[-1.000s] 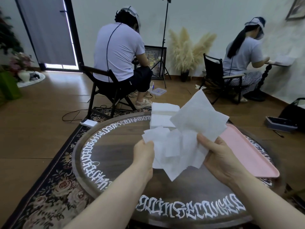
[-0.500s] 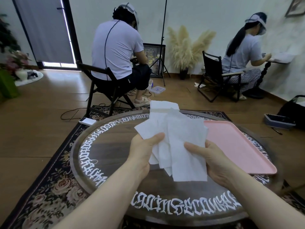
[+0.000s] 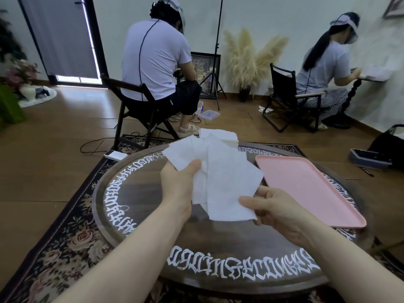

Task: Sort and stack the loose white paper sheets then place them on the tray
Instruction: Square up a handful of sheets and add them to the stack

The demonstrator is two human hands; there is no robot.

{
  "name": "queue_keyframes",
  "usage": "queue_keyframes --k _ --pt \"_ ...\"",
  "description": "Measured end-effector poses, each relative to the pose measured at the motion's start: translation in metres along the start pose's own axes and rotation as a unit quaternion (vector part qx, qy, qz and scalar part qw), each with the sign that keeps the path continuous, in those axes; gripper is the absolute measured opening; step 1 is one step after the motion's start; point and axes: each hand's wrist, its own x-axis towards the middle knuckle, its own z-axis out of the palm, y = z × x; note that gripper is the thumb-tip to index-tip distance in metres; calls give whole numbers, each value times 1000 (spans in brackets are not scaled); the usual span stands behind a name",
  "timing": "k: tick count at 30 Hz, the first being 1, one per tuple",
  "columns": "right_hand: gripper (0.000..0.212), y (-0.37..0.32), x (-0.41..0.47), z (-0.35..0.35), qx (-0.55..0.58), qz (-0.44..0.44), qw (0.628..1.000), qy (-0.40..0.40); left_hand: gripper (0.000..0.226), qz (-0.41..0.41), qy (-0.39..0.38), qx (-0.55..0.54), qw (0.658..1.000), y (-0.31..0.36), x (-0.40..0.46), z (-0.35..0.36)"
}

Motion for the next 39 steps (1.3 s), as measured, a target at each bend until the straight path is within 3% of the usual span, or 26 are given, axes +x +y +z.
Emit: queue_keyframes --k 5,12,14,17,20,23,26,29,32,36,39 --pt "17 -2 4 -8 -64 -59 995 43 22 47 -9 25 999 8 4 -4" --pt "8 0 5 -13 -13 -54 996 70 21 51 -30 31 998 16 8 -10" --pt "8 0 6 -15 -8 -70 992 109 21 40 -23 17 999 17 9 -10" --pt "14 -7 7 -18 51 -110 979 163 18 18 -21 -1 1000 22 12 -11" --pt "19 -17 5 -21 141 -169 961 166 16 -12 -64 7 998 27 12 -13" --pt "21 -25 1 -24 194 -212 949 133 15 -30 -93 33 995 27 12 -14" --pt "19 -32 -6 -23 244 -241 939 22 16 -47 -109 68 991 21 10 -13" --pt "32 -33 -10 -20 264 -243 930 -77 19 -65 -107 89 988 15 7 -9" --pt "32 -28 -7 -17 218 -210 947 -109 18 -69 -113 102 986 13 5 -5" --pt "23 -9 5 -13 100 -72 992 5 15 -53 -116 100 987 15 2 -3" --pt "22 2 7 -15 5 -60 997 53 14 -69 -119 74 988 16 0 -3"
